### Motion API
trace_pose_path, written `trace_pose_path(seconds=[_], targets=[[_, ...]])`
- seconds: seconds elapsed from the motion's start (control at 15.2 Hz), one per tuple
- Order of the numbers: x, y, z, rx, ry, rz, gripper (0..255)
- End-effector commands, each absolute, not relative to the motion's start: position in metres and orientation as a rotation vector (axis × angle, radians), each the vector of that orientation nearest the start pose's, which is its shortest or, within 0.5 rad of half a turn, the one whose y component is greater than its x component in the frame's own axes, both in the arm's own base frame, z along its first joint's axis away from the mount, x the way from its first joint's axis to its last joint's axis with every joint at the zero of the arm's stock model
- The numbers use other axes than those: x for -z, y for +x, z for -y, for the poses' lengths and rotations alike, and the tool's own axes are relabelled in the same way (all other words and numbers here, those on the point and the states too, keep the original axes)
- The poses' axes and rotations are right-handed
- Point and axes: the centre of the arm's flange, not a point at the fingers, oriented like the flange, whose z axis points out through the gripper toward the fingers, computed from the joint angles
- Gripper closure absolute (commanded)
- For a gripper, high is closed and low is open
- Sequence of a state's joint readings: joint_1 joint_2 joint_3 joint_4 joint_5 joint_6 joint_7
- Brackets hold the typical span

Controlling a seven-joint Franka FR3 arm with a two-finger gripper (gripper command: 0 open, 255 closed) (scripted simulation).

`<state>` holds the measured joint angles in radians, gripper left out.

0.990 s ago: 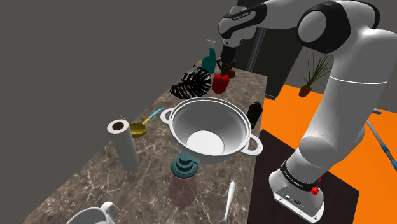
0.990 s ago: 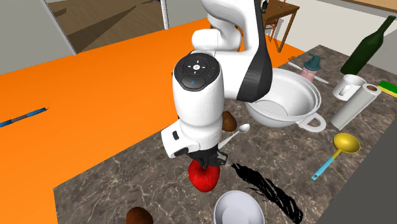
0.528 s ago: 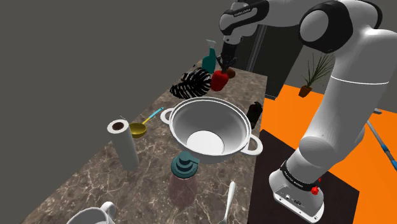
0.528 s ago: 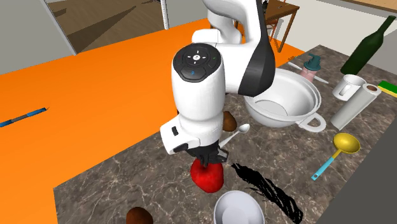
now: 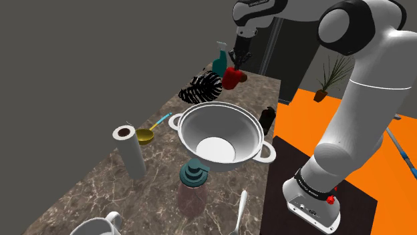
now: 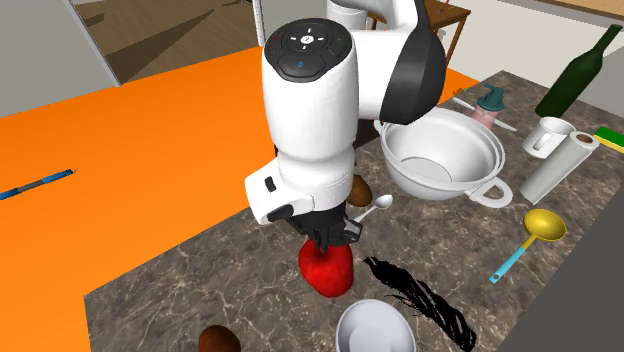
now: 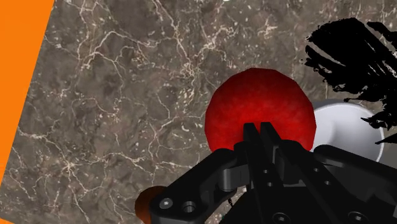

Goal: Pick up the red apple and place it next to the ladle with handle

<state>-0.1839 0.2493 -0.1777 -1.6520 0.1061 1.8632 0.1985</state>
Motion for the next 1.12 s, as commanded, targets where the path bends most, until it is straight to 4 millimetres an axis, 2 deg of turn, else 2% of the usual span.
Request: trace_pose_path(seconds=[0.0,1.06], targets=[[-0.474,0.597,0.206,-0.045,-2.949,-0.893,255],[-0.559,0.597,0.206,-0.045,-2.949,-0.893,255]])
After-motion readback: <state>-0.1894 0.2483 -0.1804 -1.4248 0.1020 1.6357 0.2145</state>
